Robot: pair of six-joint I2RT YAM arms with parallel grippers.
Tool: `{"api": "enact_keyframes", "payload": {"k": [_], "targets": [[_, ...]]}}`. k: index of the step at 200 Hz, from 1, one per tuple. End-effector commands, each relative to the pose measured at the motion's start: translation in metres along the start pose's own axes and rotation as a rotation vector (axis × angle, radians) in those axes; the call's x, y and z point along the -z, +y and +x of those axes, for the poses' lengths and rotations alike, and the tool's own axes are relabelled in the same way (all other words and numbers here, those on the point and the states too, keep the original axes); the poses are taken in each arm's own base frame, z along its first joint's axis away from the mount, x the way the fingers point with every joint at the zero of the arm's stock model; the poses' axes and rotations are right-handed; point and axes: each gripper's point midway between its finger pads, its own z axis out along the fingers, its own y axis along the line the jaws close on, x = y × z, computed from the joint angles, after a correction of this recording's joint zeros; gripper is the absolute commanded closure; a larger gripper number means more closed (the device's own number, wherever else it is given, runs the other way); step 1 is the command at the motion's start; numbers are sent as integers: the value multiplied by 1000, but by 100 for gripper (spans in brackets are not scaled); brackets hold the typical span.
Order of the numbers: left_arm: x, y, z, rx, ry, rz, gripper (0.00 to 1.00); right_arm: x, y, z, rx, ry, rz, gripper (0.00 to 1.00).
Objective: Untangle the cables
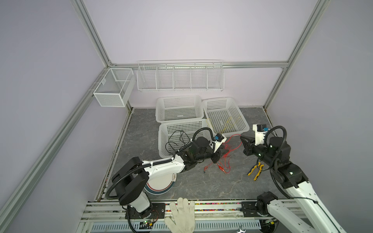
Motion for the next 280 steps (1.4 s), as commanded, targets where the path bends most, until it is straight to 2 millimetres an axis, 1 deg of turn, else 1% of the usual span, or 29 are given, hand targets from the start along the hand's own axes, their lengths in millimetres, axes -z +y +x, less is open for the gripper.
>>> {"api": "enact_keyframes", "payload": {"k": [1, 17, 59, 75, 90, 120, 134, 149, 170, 172, 177, 186, 222, 246, 263, 280], "targets": [[5, 9, 1, -18, -7, -66, 53, 16, 11, -12, 46, -35, -39, 94], [10, 15, 4, -35, 0, -105, 47, 20, 11, -11, 50, -26, -32, 94], [26, 28, 8, -59, 7, -195, 40, 26, 2, -6, 64, -17, 16, 94], [32, 35, 16, -79, 8, -240, 36, 29, 3, -7, 67, -23, 13, 94], [34, 39, 26, -118, 30, -259, 34, 32, 5, -10, 71, -33, 9, 94], [24, 47, 48, -175, 109, -282, 34, 35, 11, -14, 76, -36, -17, 94], [18, 52, 54, -198, 129, -300, 34, 36, 12, -13, 74, -33, -23, 94], [12, 53, 59, -231, 143, -295, 34, 36, 12, -12, 71, -31, -28, 94], [6, 52, 60, -270, 126, -283, 34, 35, 13, -12, 71, -27, -33, 94], [5, 51, 60, -273, 123, -280, 34, 39, 16, -20, 74, -48, -39, 94], [4, 51, 60, -281, 118, -276, 34, 41, 18, -23, 75, -52, -42, 94], [1, 50, 60, -296, 112, -268, 34, 41, 19, -23, 75, -51, -47, 94], [-10, 47, 50, -348, 72, -261, 34, 42, 23, -26, 70, -59, -68, 94], [-19, 43, 50, -360, 77, -242, 35, 42, 25, -26, 71, -58, -79, 94], [-20, 36, 52, -363, 79, -219, 35, 41, 23, -26, 69, -58, -71, 94], [-16, 30, 55, -349, 87, -205, 35, 38, 19, -25, 64, -52, -48, 94]]}}
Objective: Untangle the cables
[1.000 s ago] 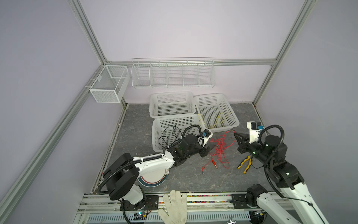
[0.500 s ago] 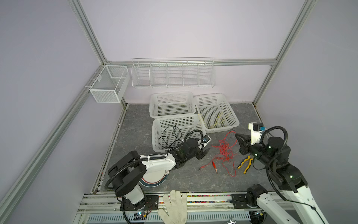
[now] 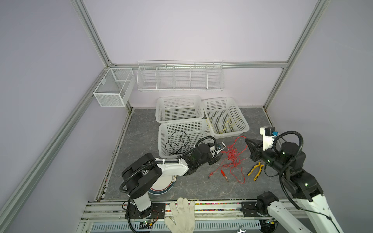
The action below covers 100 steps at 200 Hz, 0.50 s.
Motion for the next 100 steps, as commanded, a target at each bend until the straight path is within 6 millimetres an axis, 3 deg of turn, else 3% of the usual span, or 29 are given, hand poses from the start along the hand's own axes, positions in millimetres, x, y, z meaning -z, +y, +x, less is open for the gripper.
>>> {"api": "enact_keyframes", "payload": {"k": [1, 48, 74, 100], "targets": [[2, -9, -15, -14, -41, 29, 35, 3, 3, -15, 15, -45, -5, 94], [26, -24, 4, 110, -14, 102, 35, -1, -3, -16, 15, -44, 28, 94], [25, -40, 15, 156, 5, 171, 36, 3, -4, -23, 17, -69, 41, 94], [17, -52, 12, 206, -19, 233, 37, 3, 0, -27, 18, -77, 28, 94]]}}
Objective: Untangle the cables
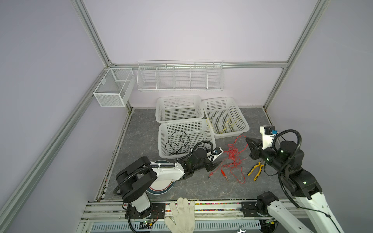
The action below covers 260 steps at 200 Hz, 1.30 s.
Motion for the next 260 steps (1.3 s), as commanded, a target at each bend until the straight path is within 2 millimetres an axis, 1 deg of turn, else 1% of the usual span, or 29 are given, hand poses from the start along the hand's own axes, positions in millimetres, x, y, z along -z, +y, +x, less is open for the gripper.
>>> {"api": "enact_keyframes", "payload": {"k": [1, 16, 55, 71, 79, 93, 116, 127, 143, 148, 149, 151, 183, 200, 212, 233, 248, 260], "targets": [[-9, -18, -2, 69, -30, 92, 37, 7, 7, -25, 18, -78, -15, 94], [-16, -21, -3, 83, -39, 108, 37, 7, 7, -27, 16, -84, -19, 94], [-41, -23, 13, 120, 2, 117, 39, 7, 8, -28, 14, -93, -25, 94], [-47, -24, 12, 135, -8, 127, 42, 6, 8, -28, 14, -94, -26, 94], [-49, -24, 12, 142, -14, 129, 47, 6, 8, -28, 14, -95, -26, 94], [-53, -24, 13, 147, -6, 127, 59, 6, 8, -28, 15, -95, -24, 94], [-54, -22, 14, 149, 7, 118, 85, 4, 3, -25, 15, -90, -3, 94], [-52, -22, 11, 146, 5, 116, 100, 1, 1, -21, 10, -81, 5, 94], [-49, -21, 5, 137, 2, 111, 100, -5, -3, -16, 3, -72, 18, 94], [-47, -21, 2, 134, -1, 112, 100, -7, -4, -17, -2, -74, 25, 94], [-46, -21, 1, 133, -1, 113, 100, -9, -6, -11, -3, -61, 29, 94], [-45, -21, 0, 132, -1, 114, 100, -12, -8, -6, -8, -49, 36, 94], [-27, -22, -27, 91, -9, 115, 100, -37, -30, 24, -42, 23, 121, 94], [-12, -18, -42, 71, 14, 100, 100, -49, -48, 43, -72, 70, 201, 94], [2, -14, -55, 47, 24, 83, 100, -54, -64, 57, -92, 102, 280, 94], [30, -7, -79, -1, 14, 54, 100, -56, -92, 78, -125, 139, 427, 94], [51, -3, -98, -27, -18, 37, 100, -56, -107, 91, -142, 161, 500, 94], [70, 0, -116, -37, -57, 18, 100, -57, -114, 100, -154, 178, 530, 94]]}}
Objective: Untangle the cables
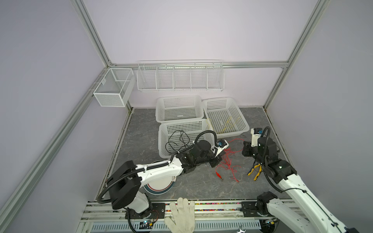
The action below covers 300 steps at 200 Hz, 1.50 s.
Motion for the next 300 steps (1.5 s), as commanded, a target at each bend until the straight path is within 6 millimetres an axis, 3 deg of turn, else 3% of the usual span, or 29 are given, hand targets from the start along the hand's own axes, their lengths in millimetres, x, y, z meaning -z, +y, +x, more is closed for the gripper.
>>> {"api": "enact_keyframes", "payload": {"k": [1, 63, 105, 130, 165, 214, 240, 269, 300], "targets": [[31, 4, -25, -64, -9, -38, 100, -9, -27, 6, -63, -20, 137, 94], [114, 32, -115, -72, -250, -231, 100, -31, -57, 39, -114, 54, 263, 94], [164, 39, -147, -59, -374, -301, 100, -34, -85, 48, -169, 74, 342, 94], [186, 44, -152, -58, -398, -344, 100, -35, -110, 55, -242, 93, 396, 94], [202, 46, -153, -58, -406, -371, 100, -39, -129, 67, -309, 138, 426, 94], [217, 46, -158, -63, -432, -382, 100, -41, -138, 72, -330, 162, 447, 94], [231, 56, -161, -58, -442, -452, 100, -39, -145, 74, -335, 171, 474, 94], [257, 68, -165, -36, -468, -549, 100, -40, -151, 77, -367, 179, 483, 94], [302, 94, -166, 21, -485, -748, 100, -42, -157, 78, -414, 180, 467, 94]]}}
